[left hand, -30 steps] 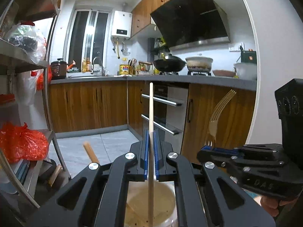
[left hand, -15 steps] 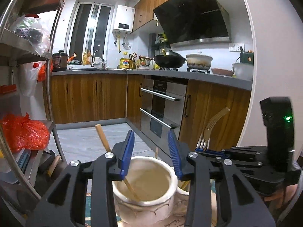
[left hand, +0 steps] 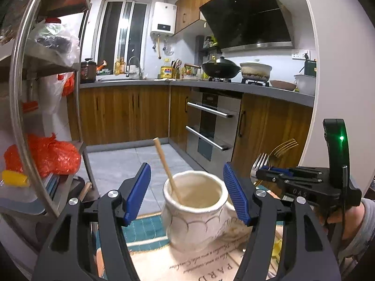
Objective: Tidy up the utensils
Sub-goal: 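Open the left gripper over the tall pot while the right gripper drops the gold fork into the small pot, then move both open grippers back toward the spoon and remaining chopsticks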
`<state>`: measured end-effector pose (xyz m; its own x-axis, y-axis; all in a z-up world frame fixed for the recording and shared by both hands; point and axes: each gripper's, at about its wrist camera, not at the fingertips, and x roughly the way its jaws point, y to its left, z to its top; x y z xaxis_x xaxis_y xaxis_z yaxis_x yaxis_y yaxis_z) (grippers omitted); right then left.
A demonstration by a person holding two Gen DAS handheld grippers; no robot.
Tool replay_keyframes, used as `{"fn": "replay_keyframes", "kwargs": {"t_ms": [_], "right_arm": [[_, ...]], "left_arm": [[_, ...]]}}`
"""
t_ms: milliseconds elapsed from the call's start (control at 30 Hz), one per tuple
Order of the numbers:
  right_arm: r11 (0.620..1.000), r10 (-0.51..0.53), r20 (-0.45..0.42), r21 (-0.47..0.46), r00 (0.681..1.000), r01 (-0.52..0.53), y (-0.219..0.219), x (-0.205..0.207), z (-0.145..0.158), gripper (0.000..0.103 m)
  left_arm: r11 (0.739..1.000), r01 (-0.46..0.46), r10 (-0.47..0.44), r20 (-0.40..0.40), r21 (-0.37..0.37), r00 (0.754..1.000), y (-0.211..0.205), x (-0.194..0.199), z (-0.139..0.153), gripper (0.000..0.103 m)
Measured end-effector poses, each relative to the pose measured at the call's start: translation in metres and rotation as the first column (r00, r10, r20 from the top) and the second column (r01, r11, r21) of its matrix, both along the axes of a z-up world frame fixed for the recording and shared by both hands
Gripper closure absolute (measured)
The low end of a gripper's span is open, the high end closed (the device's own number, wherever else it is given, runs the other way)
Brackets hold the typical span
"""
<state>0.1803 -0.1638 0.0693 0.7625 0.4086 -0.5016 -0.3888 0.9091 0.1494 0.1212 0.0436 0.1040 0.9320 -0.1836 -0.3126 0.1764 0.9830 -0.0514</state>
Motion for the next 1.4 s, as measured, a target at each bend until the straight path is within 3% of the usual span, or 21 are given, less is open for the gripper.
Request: {"fn": "replay_keyframes", "kwargs": {"t_ms": [100,167,233,567,800,1100,1400], "right_arm": [[1.000,-0.002,0.001,0.003,1.000,0.002,-0.003,-0.004,0.003,0.069],[1.000,-0.003,0.009,0.011,1.000,0.003,-0.007,-0.009,0.007,0.064],[1.000,0.001,0.014,0.013,1.000,-0.001,-0.009,-0.014,0.010,0.051],[0.998,-0.043,0.008,0.053,0.999,0.043,-0.041,-0.036,0.015,0.030],[0.998,-0.047,-0.006,0.040,0.999,0.047,-0.058,-0.065,0.013,0.011],[0.998,-0.020,-0.048,-0.056,0.999,0.018,-0.055,-0.105,-0.007,0.008],[0.998,-0.024,-0.120,-0.054,0.992,0.018,-0.060,-0.117,-0.029,0.008]], "left_arm": [[1.000,-0.010,0.010,-0.015,0.006,1.000,0.003,-0.006,-0.001,0.036],[1.000,-0.017,0.017,-0.025,0.014,1.000,0.004,-0.008,-0.002,0.036],[1.000,-0.020,0.020,-0.035,0.020,0.999,0.005,-0.010,-0.003,0.036],[0.998,-0.050,0.052,-0.081,0.028,0.995,0.021,-0.030,-0.012,0.034],[0.995,-0.092,0.098,-0.135,0.049,0.986,0.026,-0.050,-0.024,0.015],[0.995,-0.052,0.066,-0.183,0.080,0.981,0.007,-0.076,-0.035,0.010],[0.998,0.003,0.014,-0.252,0.066,0.968,-0.010,-0.084,-0.051,0.009]]}}
